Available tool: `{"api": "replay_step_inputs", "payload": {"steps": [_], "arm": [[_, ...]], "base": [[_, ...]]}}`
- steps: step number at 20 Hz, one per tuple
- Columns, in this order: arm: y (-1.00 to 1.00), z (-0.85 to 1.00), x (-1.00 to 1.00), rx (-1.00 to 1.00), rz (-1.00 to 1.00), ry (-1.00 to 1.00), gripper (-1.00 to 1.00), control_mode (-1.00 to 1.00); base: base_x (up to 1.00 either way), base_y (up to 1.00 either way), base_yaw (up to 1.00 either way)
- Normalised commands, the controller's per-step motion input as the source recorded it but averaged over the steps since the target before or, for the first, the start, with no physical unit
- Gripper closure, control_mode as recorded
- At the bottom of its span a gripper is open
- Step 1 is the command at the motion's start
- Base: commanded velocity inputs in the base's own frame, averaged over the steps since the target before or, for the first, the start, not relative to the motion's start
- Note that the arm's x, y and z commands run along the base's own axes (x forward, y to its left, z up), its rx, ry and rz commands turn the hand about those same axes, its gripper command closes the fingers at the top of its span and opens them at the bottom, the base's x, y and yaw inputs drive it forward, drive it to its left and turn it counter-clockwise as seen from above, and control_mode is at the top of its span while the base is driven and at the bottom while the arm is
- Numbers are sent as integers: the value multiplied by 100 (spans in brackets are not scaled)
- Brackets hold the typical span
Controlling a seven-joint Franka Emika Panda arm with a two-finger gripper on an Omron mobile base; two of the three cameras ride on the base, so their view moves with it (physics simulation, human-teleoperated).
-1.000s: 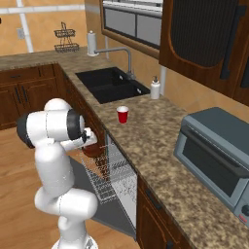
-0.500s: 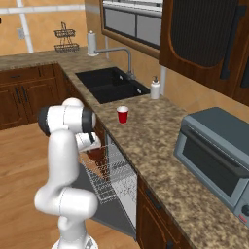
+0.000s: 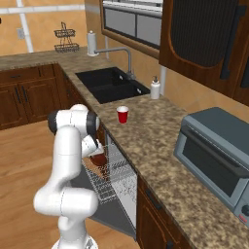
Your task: Pick up the cup and bowl from the counter, place them in the dishwasher, and close the dishwasher door.
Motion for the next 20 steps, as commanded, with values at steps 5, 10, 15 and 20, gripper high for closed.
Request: {"api": "replay_step_inputs", "payload": {"steps": [5,10,15,20], "arm": [[0,-45,50,0,-7,0,100,-100],[0,-36,46,0,-6,0,100,-100],[0,-38,46,0,-5,0,100,-100],[0,-39,45,0,-4,0,100,-100]], "base": [[0,0,0],[0,0,0],[0,0,0],[0,0,0]]}}
